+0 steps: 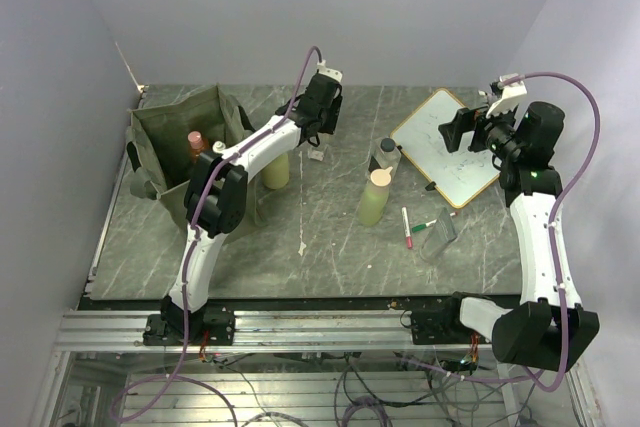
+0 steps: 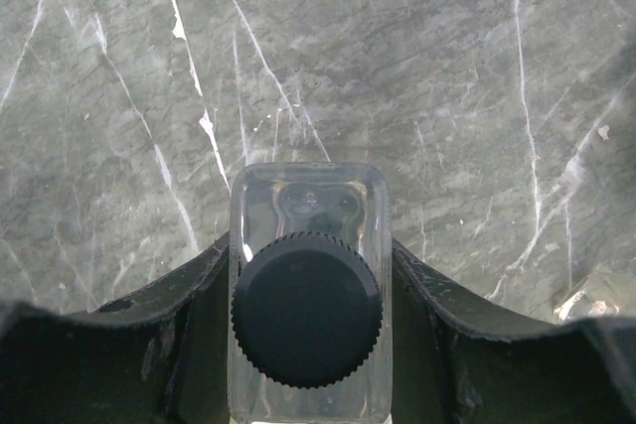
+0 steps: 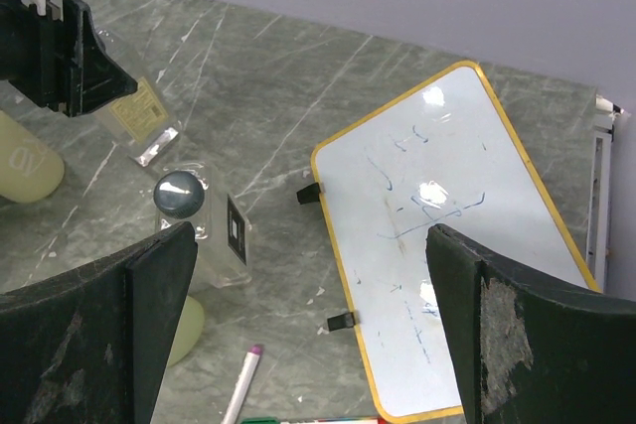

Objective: Place the personal care products into the canvas bag
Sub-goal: Pick up the care product from the center of the board.

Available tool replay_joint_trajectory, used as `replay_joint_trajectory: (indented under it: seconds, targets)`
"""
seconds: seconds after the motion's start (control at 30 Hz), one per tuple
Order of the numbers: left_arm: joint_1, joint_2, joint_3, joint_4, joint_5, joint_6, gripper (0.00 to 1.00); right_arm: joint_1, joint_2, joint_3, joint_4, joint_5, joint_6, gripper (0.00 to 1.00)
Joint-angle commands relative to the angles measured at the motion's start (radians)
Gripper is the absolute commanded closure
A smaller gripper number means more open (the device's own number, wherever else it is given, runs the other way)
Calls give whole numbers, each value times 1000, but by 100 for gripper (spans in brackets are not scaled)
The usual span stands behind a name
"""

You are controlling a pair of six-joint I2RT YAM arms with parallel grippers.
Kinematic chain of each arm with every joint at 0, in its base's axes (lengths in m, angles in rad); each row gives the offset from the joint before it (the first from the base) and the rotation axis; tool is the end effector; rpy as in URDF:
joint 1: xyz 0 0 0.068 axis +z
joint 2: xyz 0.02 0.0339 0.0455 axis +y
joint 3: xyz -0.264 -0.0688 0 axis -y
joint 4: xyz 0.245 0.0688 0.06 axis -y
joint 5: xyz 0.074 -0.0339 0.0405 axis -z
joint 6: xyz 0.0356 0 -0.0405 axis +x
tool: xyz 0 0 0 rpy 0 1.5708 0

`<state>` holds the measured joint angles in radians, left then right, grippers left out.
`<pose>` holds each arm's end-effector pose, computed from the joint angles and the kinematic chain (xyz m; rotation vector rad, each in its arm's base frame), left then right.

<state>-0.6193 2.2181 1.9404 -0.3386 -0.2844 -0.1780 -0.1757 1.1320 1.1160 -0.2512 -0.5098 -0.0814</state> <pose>0.4288 -0.2934 0.2521 0.3162 2.1394 -0.1484 0.2542 -0.0275 0.3808 -0.2693 1.7924 0.2855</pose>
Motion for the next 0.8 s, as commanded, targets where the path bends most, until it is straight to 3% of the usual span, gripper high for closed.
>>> replay_joint_trajectory:
  seconds: [0.0,0.77]
  targets:
    - [-5,-90,58,68,28,65,93,-8,-15,-7,27,-15,11,0]
    - [-3,-466,-34,27,311,312,93,42,46,72,30,-38,44,0]
